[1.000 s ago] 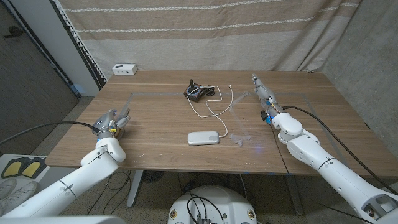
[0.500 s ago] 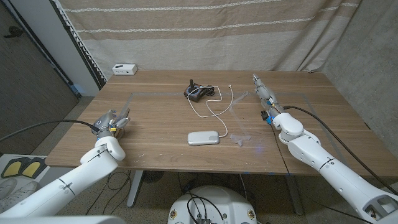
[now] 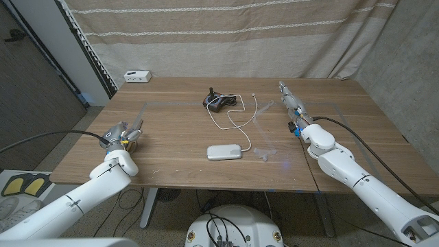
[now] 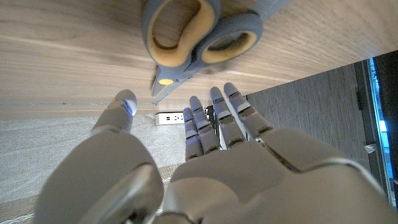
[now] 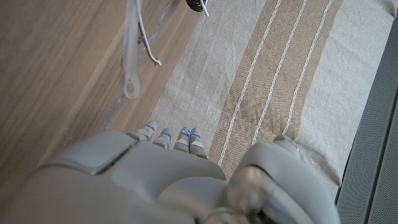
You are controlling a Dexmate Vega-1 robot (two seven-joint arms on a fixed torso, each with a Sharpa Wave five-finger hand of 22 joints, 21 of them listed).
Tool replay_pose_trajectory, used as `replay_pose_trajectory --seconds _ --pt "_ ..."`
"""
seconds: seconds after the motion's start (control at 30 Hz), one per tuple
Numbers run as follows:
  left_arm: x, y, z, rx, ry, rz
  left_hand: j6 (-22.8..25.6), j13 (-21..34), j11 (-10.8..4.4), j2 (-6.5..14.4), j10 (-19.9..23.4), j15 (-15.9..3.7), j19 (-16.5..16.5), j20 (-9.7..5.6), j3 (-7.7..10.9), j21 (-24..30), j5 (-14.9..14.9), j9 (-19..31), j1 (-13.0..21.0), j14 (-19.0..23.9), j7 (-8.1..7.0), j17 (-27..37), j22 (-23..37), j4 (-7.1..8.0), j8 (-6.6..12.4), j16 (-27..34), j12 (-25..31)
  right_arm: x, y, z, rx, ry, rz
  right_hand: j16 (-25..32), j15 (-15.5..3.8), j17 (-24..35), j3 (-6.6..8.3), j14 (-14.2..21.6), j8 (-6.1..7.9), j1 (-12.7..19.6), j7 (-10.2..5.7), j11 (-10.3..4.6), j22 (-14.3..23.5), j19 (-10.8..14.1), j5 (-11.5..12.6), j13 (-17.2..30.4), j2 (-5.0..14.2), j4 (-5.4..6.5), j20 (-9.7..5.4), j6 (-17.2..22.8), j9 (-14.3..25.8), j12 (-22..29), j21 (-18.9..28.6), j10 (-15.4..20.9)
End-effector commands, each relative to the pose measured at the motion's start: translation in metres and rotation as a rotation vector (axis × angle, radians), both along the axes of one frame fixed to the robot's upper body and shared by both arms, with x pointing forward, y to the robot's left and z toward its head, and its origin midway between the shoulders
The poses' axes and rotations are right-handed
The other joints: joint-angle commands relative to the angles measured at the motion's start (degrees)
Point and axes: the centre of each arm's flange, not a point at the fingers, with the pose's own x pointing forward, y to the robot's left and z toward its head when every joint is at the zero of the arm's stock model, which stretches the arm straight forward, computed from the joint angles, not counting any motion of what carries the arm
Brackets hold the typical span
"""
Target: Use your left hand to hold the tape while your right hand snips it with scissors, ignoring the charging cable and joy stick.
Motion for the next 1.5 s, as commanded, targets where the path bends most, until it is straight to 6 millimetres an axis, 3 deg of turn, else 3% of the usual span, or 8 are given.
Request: replay_pose_trajectory --seconds 0.03,0.5,1.5 --pt "-0.0011 0.0015 -0.0005 0.006 0.004 0.03 1.1 0.2 -0.33 0.6 -0.1 -6.28 -0.2 -2.09 0.88 0.0 -0.2 0.3 1.2 -0.3 -0.15 0.1 0.1 0.0 0.69 -0.2 -0.1 0.0 -0.0002 -0.0007 0.004 0.002 0.002 0.1 -1.89 0.1 -0.13 -4.2 0.08 0.4 -0.08 -0.13 0.2 -0.5 0.2 0.2 0.31 -0.23 0.11 -0.5 0.2 0.1 0.5 -0.4" --pt "0.0008 0.0022 -0.0012 0.009 0.014 0.046 0.6 0.4 -0.63 1.0 -0.5 -6.41 -0.4 -2.29 1.74 -0.2 -0.3 0.7 2.6 -0.9 -0.49 0.1 0.0 -0.3 0.63 -0.5 -0.3 -0.0003 -0.0007 -0.0033 0.012 0.005 0.0 0.1 -1.88 0.1 -0.13 -4.2 0.08 0.4 -0.09 -0.12 0.2 -0.4 0.2 0.2 0.36 -0.23 0.08 -0.5 0.2 0.1 0.5 -0.4" --pt "0.0058 -0.0036 -0.0032 -0.018 0.097 0.055 1.8 0.9 -0.08 -0.6 1.4 -6.64 0.1 -1.98 1.06 -0.1 -1.1 1.2 1.4 0.6 0.13 0.3 0.1 0.38 1.13 -0.1 0.6 -0.0019 -0.0062 -0.0052 0.013 0.006 -0.008 0.1 -1.83 0.1 -0.15 -4.2 0.08 0.4 -0.09 -0.12 0.2 -0.5 0.2 0.2 0.44 -0.23 0.05 -0.5 0.2 0.1 0.5 -0.4"
